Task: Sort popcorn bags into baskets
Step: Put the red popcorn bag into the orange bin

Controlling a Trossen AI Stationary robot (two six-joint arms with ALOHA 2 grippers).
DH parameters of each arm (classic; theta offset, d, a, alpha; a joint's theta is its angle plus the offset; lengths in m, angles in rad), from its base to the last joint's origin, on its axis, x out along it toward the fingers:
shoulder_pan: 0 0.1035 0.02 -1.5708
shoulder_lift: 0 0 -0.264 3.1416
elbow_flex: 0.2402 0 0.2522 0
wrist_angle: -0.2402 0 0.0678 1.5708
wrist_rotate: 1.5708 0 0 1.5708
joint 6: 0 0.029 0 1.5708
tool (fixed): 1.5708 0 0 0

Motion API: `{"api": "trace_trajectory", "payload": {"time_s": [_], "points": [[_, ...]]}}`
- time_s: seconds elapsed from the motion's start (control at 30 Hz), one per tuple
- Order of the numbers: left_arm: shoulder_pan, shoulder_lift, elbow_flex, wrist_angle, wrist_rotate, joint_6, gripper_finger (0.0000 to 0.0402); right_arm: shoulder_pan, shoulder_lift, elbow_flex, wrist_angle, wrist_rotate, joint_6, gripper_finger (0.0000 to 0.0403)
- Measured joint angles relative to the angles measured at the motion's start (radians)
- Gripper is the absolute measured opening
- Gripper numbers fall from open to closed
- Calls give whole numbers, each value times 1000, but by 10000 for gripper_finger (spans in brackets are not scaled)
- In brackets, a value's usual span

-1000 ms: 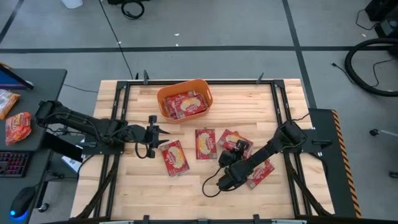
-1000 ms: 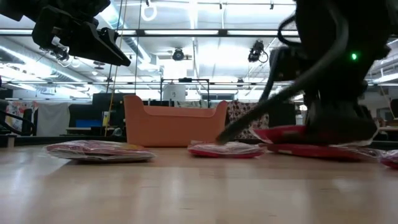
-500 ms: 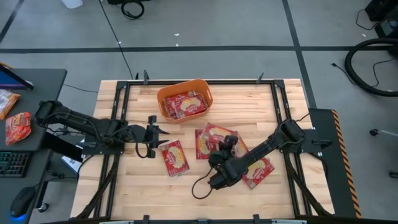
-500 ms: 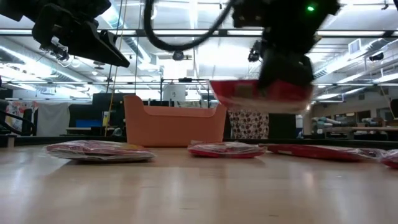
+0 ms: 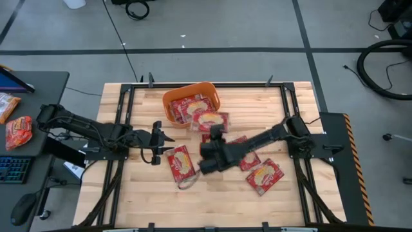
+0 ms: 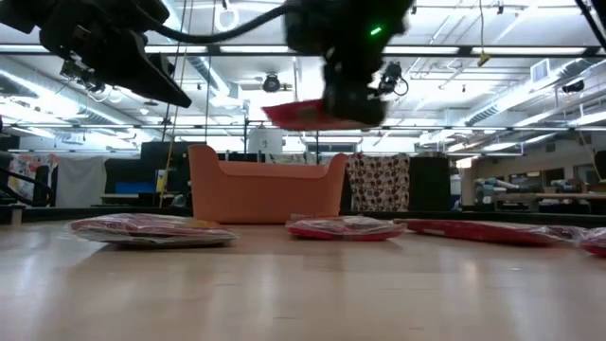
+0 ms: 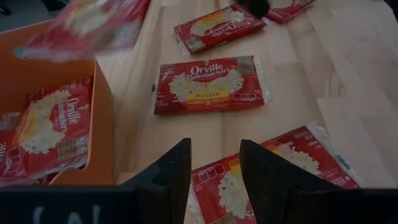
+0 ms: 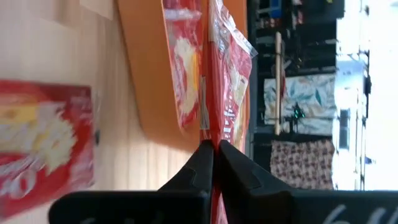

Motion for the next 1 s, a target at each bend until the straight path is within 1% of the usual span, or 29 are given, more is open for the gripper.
{"api": "trace_trajectory", "payload": {"time_s": [0.07, 0.2, 0.27, 0.37, 0.5, 0.6, 0.67, 0.73, 0.87, 1.0], "points": [[0, 0, 0, -1, 0, -27, 141, -39, 0, 0, 117, -30, -152, 18], [0, 0, 0, -17, -1, -76, 141, -112, 0, 0, 323, -55, -424, 18], [0, 0, 0, -42, -1, -101, 141, -152, 0, -1, 400, -125, -530, 18], [0, 0, 0, -90, 14, -154, 141, -217, 0, -19, 531, -245, -636, 19], [-10, -1, 0, -128, 39, -203, 141, -303, 3, -58, 694, -350, -760, 19], [-27, -1, 0, -133, 39, -220, 141, -364, 7, -70, 726, -438, -765, 30], [-36, -2, 0, -137, 40, -230, 141, -390, 7, -79, 724, -480, -738, 48], [-45, -2, 0, -137, 40, -235, 141, -398, 7, -83, 709, -483, -708, 72], [-47, -2, 0, -137, 38, -230, 141, -356, 7, -83, 691, -464, -684, 124], [-47, 0, 0, -137, 14, -226, 141, -288, 3, -83, 659, -403, -661, 160]]}}
